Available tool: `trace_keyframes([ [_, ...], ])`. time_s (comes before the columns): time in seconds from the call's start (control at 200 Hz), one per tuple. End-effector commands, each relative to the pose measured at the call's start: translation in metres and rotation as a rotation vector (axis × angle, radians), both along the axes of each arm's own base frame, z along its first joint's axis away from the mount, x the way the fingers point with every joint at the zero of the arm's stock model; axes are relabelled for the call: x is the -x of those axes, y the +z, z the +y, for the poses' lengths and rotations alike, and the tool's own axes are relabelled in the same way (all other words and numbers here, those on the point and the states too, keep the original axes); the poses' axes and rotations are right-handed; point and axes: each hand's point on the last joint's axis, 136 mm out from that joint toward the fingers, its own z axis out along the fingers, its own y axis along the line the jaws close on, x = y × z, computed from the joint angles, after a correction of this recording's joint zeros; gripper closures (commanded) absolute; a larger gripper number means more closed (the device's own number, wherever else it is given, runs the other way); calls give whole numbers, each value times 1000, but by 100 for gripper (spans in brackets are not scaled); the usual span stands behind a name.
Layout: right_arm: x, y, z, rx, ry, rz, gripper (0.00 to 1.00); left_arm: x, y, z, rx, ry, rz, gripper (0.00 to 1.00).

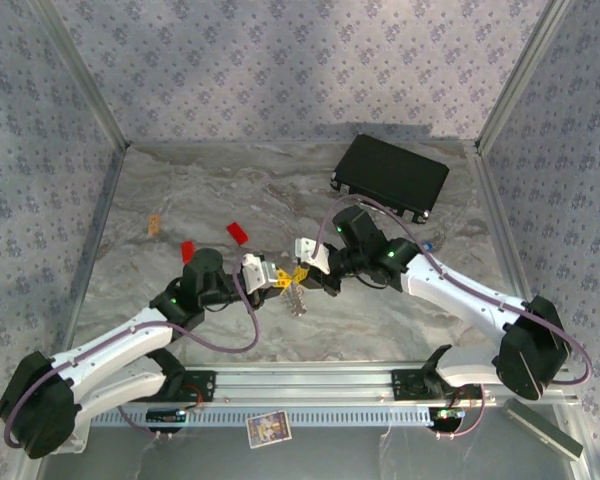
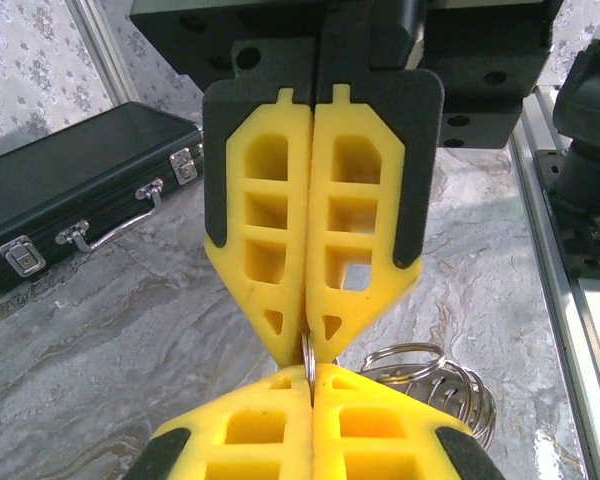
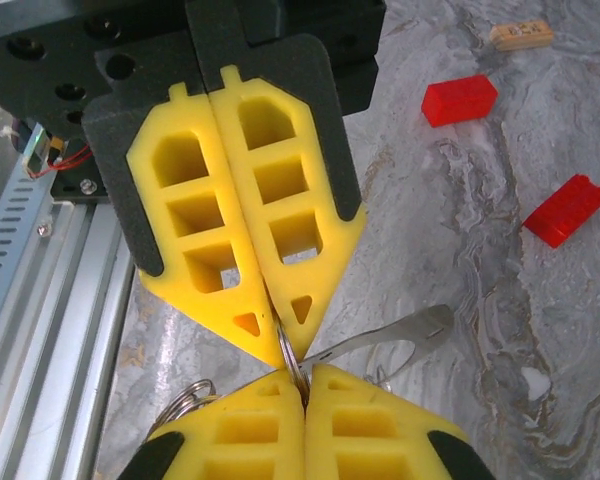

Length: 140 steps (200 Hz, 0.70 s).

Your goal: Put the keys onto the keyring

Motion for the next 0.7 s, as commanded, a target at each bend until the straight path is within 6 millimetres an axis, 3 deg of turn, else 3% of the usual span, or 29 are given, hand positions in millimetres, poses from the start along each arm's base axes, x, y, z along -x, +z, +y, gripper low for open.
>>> trace_keyframes([
  [0.0, -1, 3, 3, -12, 9, -2, 100, 2, 17, -4, 52, -22, -35, 99],
  [0.075, -1, 5, 1, 5, 11, -16, 100, -3, 11, -1, 10, 13, -24, 80],
  [0.15, -1, 5, 0, 36, 16, -39, 100, -6, 2, 3, -45, 34, -17, 75],
  [0.295, 0, 4, 0, 103, 33, -73, 100, -5, -5, 6, -102, 32, -13, 78],
  [0.695, 3, 1, 7, 207, 77, -149, 100, -4, 4, 1, -105, -4, -36, 90],
])
